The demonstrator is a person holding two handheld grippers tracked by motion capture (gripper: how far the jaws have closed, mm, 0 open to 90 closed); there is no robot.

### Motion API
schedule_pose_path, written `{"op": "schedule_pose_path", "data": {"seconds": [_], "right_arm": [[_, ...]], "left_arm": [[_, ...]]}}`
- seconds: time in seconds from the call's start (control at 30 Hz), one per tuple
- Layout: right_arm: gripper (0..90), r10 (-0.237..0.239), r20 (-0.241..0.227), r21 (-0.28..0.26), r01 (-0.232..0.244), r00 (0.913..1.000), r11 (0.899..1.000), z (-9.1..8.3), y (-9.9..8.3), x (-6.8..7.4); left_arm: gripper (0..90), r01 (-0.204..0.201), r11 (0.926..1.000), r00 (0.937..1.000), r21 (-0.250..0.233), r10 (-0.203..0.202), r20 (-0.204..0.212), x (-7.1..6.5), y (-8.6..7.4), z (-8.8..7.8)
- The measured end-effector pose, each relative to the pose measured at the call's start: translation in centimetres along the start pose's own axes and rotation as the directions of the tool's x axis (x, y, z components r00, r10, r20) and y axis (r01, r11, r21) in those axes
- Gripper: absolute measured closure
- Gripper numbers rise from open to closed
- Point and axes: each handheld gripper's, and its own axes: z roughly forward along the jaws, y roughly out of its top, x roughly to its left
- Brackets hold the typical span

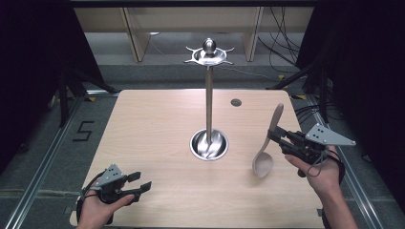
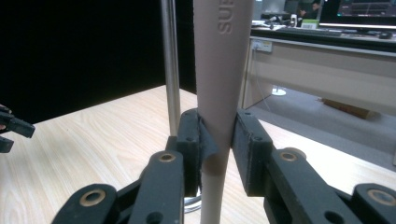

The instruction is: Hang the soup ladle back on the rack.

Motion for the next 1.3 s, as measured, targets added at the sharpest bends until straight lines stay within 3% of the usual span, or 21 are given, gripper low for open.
{"op": "schedule_pose_path", "data": {"seconds": [0.17,0.2,0.23,0.37,0.4,0.43,0.5,0.6,0.67,0.7,0.73,0.8,0.83,0.9,1.0,1.03,1.1,1.13,1.2,1.27,1.3], "right_arm": [[74.0,-0.028,-0.007,0.0,0.028,0.9996,1.0,0.8,0.4,-0.2],[74.0,-0.005,-0.023,0.021,0.006,0.9997,1.0,0.9,0.5,0.0],[74.0,-0.051,-0.008,0.005,0.051,0.9987,0.999,1.1,0.6,-0.3],[74.0,-0.022,-0.021,0.015,0.022,0.9995,1.0,1.6,0.7,0.0],[74.0,-0.048,-0.022,0.01,0.049,0.9986,0.999,1.7,0.8,-0.2],[74.0,-0.019,-0.036,0.025,0.02,0.9992,0.999,1.8,0.8,0.0],[74.0,-0.053,-0.026,-0.003,0.053,0.9982,0.999,2.2,1.0,-0.2],[73.9,-0.024,-0.04,0.013,0.025,0.9989,1.0,2.3,1.2,0.0],[74.0,-0.057,-0.028,-0.008,0.057,0.998,0.998,2.6,1.3,-0.2],[73.9,-0.018,-0.047,0.011,0.018,0.9987,1.0,2.6,1.3,0.0],[74.0,-0.024,-0.031,0.007,0.025,0.9992,1.0,2.7,1.3,0.0],[74.0,-0.036,-0.034,-0.004,0.036,0.9988,0.999,2.9,1.4,0.0],[74.0,-0.037,-0.028,0.002,0.037,0.9989,0.999,2.9,1.4,0.1],[73.9,-0.046,-0.037,-0.009,0.045,0.9983,0.999,3.0,1.6,0.1],[73.9,-0.041,-0.033,-0.012,0.04,0.9986,0.999,3.0,1.7,0.4],[73.9,-0.018,-0.033,-0.005,0.018,0.9993,1.0,3.0,1.7,0.6],[73.9,-0.058,-0.027,-0.008,0.058,0.9979,0.998,3.1,1.8,0.6],[73.9,-0.039,-0.039,-0.006,0.039,0.9985,0.999,3.2,1.8,0.9],[73.9,-0.057,-0.032,-0.009,0.057,0.9979,0.998,3.2,1.9,1.0],[73.9,-0.022,-0.046,0.007,0.022,0.9987,1.0,3.2,1.9,1.5],[73.9,-0.045,-0.041,-0.004,0.045,0.9981,0.999,3.4,1.9,1.5]], "left_arm": [[39.0,-0.016,0.9999,0.9999,0.001,0.016,-0.005,0.2,-0.1,-0.2],[39.0,-0.009,1.0,0.9999,0.004,0.009,-0.009,0.2,-0.1,-0.3],[39.0,-0.005,1.0,1.0,-0.006,0.005,0.004,0.2,-0.1,-0.3],[39.1,-0.021,0.9996,0.9998,-0.019,0.021,0.005,0.2,0.0,-0.4],[39.1,-0.022,0.9996,0.9997,-0.017,0.022,0.006,0.2,0.0,-0.4],[39.2,-0.02,0.9996,0.9998,-0.018,0.02,0.007,0.2,0.0,-0.4],[39.2,-0.03,0.9991,0.9995,-0.029,0.03,0.005,0.2,0.1,-0.3],[39.1,-0.033,0.9977,0.9994,-0.06,0.033,0.006,0.1,0.4,-0.3],[38.9,-0.035,0.9973,0.9994,-0.065,0.035,-0.007,0.0,0.7,-0.3],[38.7,-0.055,0.9961,0.9984,-0.069,0.055,-0.011,0.0,0.9,-0.2],[38.5,-0.047,0.9954,0.9989,-0.083,0.046,-0.006,-0.1,1.2,-0.2],[38.2,-0.07,0.9923,0.9975,-0.102,0.07,-0.006,-0.3,1.9,-0.2],[38.2,-0.058,0.9921,0.9983,-0.111,0.058,-0.002,-0.5,2.3,-0.2],[37.9,-0.085,0.9886,0.9962,-0.124,0.087,0.004,-0.8,3.3,-0.1],[35.8,-0.152,0.9763,0.9871,-0.154,0.158,0.026,-1.5,5.2,0.4],[34.7,-0.151,0.973,0.9865,-0.174,0.16,0.036,-1.8,5.9,0.6],[32.7,-0.169,0.9651,0.982,-0.2,0.182,0.048,-2.3,7.2,1.0],[32.6,-0.161,0.9618,0.9819,-0.221,0.179,0.062,-2.7,7.8,1.4],[34.1,-0.166,0.9593,0.979,-0.228,0.188,0.079,-3.4,9.1,2.0],[36.5,-0.169,0.9548,0.9745,-0.245,0.199,0.104,-4.1,10.2,2.8],[37.7,-0.17,0.9532,0.9728,-0.251,0.203,0.113,-4.4,10.7,3.3]]}}
